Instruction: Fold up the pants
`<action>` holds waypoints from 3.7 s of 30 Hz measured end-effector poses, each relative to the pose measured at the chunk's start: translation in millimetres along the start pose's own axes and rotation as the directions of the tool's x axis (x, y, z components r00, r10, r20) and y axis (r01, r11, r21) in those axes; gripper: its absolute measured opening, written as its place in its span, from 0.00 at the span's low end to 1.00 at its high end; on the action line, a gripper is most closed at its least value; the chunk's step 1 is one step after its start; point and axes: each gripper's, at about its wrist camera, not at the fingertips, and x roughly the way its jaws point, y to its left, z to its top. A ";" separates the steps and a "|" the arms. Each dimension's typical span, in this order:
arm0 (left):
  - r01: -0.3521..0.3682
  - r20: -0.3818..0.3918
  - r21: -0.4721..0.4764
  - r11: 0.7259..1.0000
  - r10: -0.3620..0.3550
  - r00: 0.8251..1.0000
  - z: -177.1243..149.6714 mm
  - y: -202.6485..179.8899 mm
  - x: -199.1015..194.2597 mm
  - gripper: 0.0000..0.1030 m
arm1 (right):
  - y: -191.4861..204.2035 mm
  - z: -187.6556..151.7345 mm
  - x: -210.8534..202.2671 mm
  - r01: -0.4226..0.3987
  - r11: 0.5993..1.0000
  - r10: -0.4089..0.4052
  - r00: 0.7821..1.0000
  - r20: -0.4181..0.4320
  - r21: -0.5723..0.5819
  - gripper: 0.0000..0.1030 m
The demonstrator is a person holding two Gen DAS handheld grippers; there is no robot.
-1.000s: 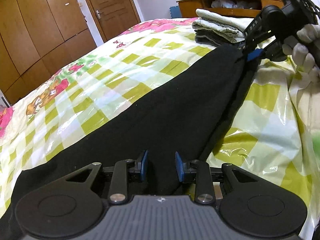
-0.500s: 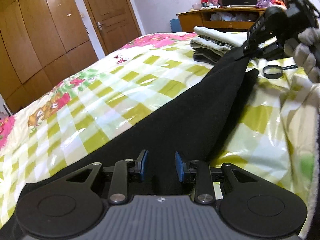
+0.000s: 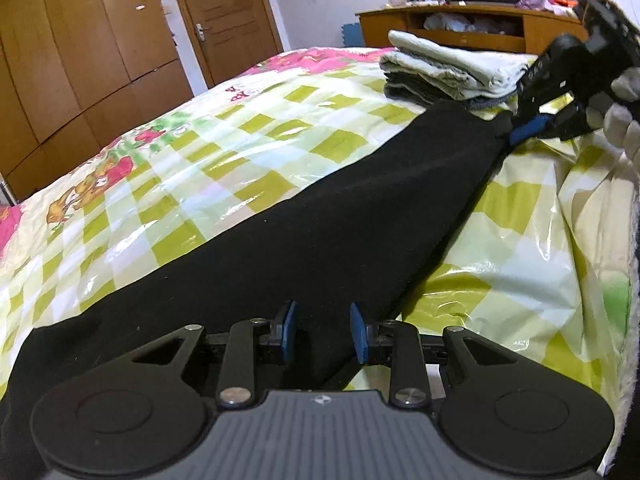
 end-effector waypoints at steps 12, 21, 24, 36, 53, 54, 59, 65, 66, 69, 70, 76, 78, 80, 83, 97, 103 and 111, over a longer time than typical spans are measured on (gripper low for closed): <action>0.008 -0.006 -0.048 0.999 -0.008 1.000 -8.1 4.6 2.1 0.42 | 4.3 -1.8 -0.7 0.007 0.999 -0.006 0.999 -0.052 0.033 0.33; 0.016 0.014 -0.047 0.999 -0.016 1.000 -9.5 2.6 1.0 0.42 | -1.8 -5.8 4.2 -0.001 0.996 0.007 0.998 -0.062 0.089 0.35; 0.017 0.022 -0.059 0.998 -0.016 1.000 -8.8 3.4 -0.5 0.42 | 3.6 -6.1 15.2 -0.014 0.995 0.019 0.999 -0.048 0.102 0.44; 0.037 0.015 -0.092 0.995 -0.036 0.999 -17.9 14.2 -10.7 0.47 | 21.1 -12.4 37.1 -0.094 0.991 0.094 0.996 0.009 0.093 0.46; 0.071 -0.018 -0.141 0.987 -0.074 0.997 -23.4 11.3 -11.5 0.50 | 6.2 -2.8 2.0 -0.048 0.995 0.041 0.996 0.082 0.088 0.06; 0.069 -0.008 -0.143 0.987 -0.071 0.997 -22.6 12.2 -15.8 0.50 | 8.3 -2.4 -1.7 -0.063 0.994 0.054 0.994 0.091 0.088 0.06; 0.011 0.054 -0.164 0.986 -0.002 0.999 -22.6 29.1 -33.1 0.50 | 38.0 0.1 -21.8 -0.081 0.997 0.080 0.989 0.126 0.002 0.06; -0.176 0.047 -0.239 0.955 0.192 0.980 -46.1 89.3 -51.0 0.50 | 111.4 -6.9 -45.3 -0.094 0.972 0.132 0.977 0.168 -0.217 0.06; -0.208 0.031 -0.247 0.946 0.223 0.974 -52.6 100.0 -53.4 0.50 | 127.3 -8.9 -44.4 -0.100 0.963 0.145 0.975 0.169 -0.252 0.06; -0.314 -0.013 -0.250 0.916 0.321 0.947 -75.2 130.8 -63.4 0.50 | 182.3 -20.3 -40.8 -0.139 0.919 0.203 0.969 0.141 -0.369 0.06; -0.332 -0.022 -0.260 0.907 0.338 0.941 -82.5 141.1 -67.7 0.50 | 202.2 -25.8 -37.4 -0.158 0.900 0.223 0.968 0.118 -0.406 0.06; -0.490 -0.077 -0.301 0.818 0.491 0.867 -136.4 187.9 -95.0 0.50 | 320.8 -79.9 1.9 -0.272 0.763 0.303 0.952 -0.049 -0.587 0.06; -0.522 -0.107 -0.340 0.782 0.520 0.848 -155.7 202.1 -101.2 0.50 | 360.0 -108.3 21.9 -0.309 0.707 0.314 0.943 -0.109 -0.636 0.06; -0.543 -0.162 -0.367 0.756 0.523 0.837 -176.7 213.7 -102.1 0.50 | 389.7 -138.4 39.9 -0.340 0.661 0.312 0.935 -0.168 -0.669 0.06; -0.509 -0.182 -0.429 0.746 0.481 0.858 -203.7 218.6 -101.4 0.50 | 426.0 -194.5 64.7 -0.387 0.578 0.283 0.921 -0.268 -0.718 0.06; -0.424 -0.097 -0.569 0.705 0.454 0.886 -226.0 226.2 -101.5 0.46 | 462.6 -406.1 112.2 -0.365 0.034 0.131 0.924 -0.358 -0.930 0.06; -0.412 -0.081 -0.579 0.704 0.453 0.888 -229.9 228.4 -101.2 0.46 | 469.0 -403.1 126.1 -0.332 0.058 0.132 0.938 -0.322 -0.942 0.09; -0.408 -0.074 -0.578 0.707 0.453 0.889 -232.9 225.6 -103.4 0.46 | 491.9 -341.1 120.4 -0.347 0.334 0.209 0.934 -0.291 -0.876 0.06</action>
